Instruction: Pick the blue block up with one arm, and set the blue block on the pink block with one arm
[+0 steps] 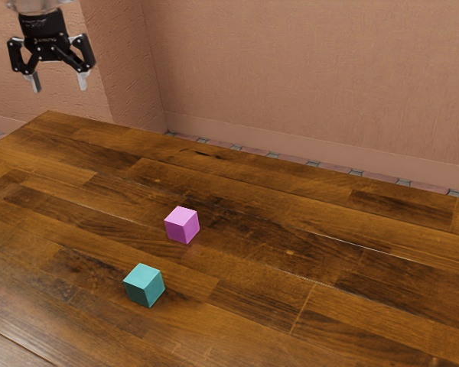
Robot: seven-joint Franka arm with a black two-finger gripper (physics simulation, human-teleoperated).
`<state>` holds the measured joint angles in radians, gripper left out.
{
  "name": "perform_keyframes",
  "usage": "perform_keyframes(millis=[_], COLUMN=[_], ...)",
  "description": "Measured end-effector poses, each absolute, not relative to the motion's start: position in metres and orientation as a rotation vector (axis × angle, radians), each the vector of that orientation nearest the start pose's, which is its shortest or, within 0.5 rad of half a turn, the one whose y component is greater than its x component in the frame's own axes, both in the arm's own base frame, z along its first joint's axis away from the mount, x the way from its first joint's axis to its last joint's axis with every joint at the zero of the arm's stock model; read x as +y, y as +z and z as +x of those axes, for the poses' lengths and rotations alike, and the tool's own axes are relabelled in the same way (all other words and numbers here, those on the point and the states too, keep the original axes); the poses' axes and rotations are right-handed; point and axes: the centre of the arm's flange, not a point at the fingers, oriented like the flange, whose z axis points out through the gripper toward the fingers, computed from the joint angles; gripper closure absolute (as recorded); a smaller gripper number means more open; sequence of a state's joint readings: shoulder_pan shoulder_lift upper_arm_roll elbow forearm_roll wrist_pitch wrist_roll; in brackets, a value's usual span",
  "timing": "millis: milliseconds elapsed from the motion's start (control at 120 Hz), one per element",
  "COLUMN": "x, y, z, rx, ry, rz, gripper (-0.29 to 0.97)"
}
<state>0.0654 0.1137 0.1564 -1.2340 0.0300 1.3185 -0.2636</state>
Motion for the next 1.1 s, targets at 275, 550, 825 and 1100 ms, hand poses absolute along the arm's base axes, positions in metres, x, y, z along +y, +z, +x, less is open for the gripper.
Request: perform_keyframes(millis=[275, 550, 825, 1100], x=[0.092, 0.054, 0.046, 0.027], y=[0.846, 0.854, 0.638, 0.405], z=[0.467, 0.462, 0.412, 0.413], rx=[-0.616, -0.437, -0.430, -0.376], ry=[-0.464, -0.471, 0.153, 0.302], rz=[-3.027, -3.100, -3.205, -3.094], gripper=[0.00, 0.00, 0.00, 0.00])
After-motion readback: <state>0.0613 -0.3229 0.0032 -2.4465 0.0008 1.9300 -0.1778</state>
